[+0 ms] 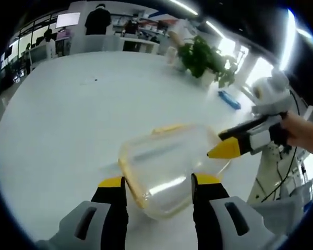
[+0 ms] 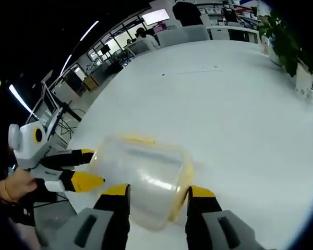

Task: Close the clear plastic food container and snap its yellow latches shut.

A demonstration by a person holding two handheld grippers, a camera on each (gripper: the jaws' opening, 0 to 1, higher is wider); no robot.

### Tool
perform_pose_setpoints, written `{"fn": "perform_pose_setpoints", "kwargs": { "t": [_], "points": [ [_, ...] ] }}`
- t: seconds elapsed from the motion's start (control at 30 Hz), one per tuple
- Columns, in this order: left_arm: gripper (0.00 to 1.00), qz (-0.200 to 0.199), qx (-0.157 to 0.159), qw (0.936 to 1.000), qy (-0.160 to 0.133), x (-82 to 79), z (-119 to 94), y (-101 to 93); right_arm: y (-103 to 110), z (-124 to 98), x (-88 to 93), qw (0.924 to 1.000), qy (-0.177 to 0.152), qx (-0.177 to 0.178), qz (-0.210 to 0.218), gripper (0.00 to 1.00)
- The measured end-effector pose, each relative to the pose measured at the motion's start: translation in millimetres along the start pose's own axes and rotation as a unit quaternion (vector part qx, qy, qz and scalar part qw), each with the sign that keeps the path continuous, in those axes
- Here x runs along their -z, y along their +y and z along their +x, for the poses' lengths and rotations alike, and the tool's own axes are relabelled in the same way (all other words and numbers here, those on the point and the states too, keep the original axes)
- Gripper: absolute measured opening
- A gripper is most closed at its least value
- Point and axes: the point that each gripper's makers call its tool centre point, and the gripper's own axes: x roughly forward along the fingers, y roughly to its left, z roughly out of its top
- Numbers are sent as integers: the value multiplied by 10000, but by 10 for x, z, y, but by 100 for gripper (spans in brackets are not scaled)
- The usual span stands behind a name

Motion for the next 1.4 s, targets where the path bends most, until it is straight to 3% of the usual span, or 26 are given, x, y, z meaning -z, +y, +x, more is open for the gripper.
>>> {"fn": "perform_pose_setpoints", "kwargs": {
  "t": [0.53,0.77,1.4],
  "points": [
    [48,-38,-53,10000,-14,-22,-64,103,66,56,18,10000,-47,28,-78,41],
    [48,-59,-101,9999,-85,-36,-90,170,114,84,14,9997,-224,45,-56,41],
    [49,-194,-350,9986,-352,-195,-111,563,306,354,-225,9977,-669,132,-46,41]
  ]
}}
